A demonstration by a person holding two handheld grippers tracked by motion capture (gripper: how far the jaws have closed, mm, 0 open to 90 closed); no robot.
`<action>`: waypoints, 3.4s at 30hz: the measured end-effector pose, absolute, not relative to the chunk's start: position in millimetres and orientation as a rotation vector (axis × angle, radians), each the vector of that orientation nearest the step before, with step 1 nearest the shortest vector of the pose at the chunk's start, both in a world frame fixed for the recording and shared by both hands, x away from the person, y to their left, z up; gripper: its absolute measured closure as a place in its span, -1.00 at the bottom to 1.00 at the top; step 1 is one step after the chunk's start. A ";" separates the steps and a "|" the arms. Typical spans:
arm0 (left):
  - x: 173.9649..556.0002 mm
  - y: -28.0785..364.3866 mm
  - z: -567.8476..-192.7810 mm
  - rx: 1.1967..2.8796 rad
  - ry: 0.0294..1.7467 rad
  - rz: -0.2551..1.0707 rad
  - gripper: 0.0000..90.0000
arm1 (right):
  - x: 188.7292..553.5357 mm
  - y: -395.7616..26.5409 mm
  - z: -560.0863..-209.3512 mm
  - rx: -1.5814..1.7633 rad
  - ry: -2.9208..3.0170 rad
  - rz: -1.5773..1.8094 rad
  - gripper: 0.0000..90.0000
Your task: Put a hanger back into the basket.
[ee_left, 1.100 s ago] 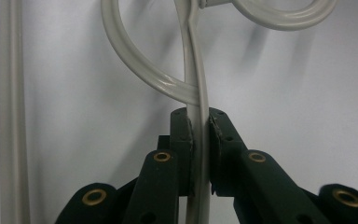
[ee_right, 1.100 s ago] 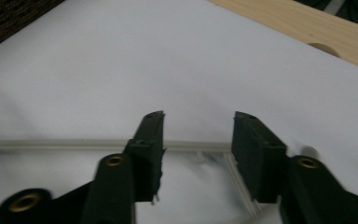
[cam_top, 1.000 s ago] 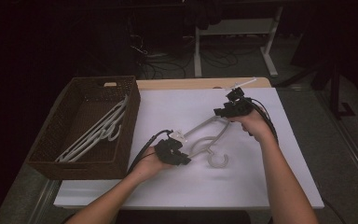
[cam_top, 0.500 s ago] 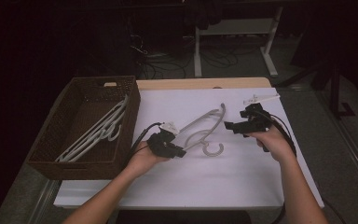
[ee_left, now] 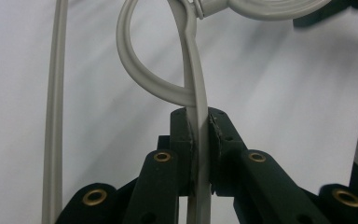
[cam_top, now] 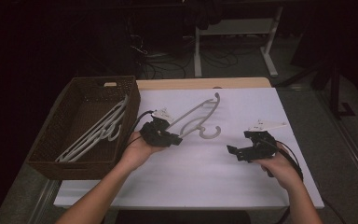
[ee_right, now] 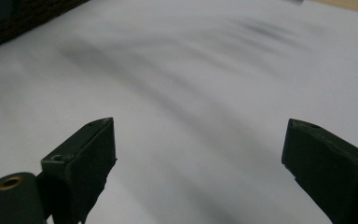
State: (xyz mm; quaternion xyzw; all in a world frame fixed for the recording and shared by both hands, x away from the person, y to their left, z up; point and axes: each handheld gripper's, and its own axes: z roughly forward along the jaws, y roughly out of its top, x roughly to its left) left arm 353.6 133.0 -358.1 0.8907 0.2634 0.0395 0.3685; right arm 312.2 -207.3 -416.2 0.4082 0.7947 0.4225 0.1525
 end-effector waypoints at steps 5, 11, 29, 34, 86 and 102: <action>356.4 143.7 -337.0 2.253 0.685 0.121 0.83 | 303.3 -208.9 -420.2 1.175 2.290 1.219 -0.80; 360.3 165.2 -308.3 2.212 0.699 0.154 0.83 | 303.2 -208.4 -419.8 1.173 2.286 1.236 -0.81; 358.0 269.9 -259.5 2.108 0.771 0.249 0.83 | 304.6 -205.5 -422.5 1.154 2.304 1.227 -0.83; 352.9 307.2 -257.1 2.095 0.809 0.286 0.83 | 304.7 -207.3 -422.9 1.161 2.301 1.221 -0.83; 353.0 404.8 -327.8 2.041 0.987 0.319 -0.14 | 309.2 -213.6 -423.8 1.199 2.279 1.209 -0.82; 338.3 335.5 -317.5 1.974 0.787 0.257 -0.58 | 298.4 -209.2 -396.8 1.108 2.308 1.258 -0.99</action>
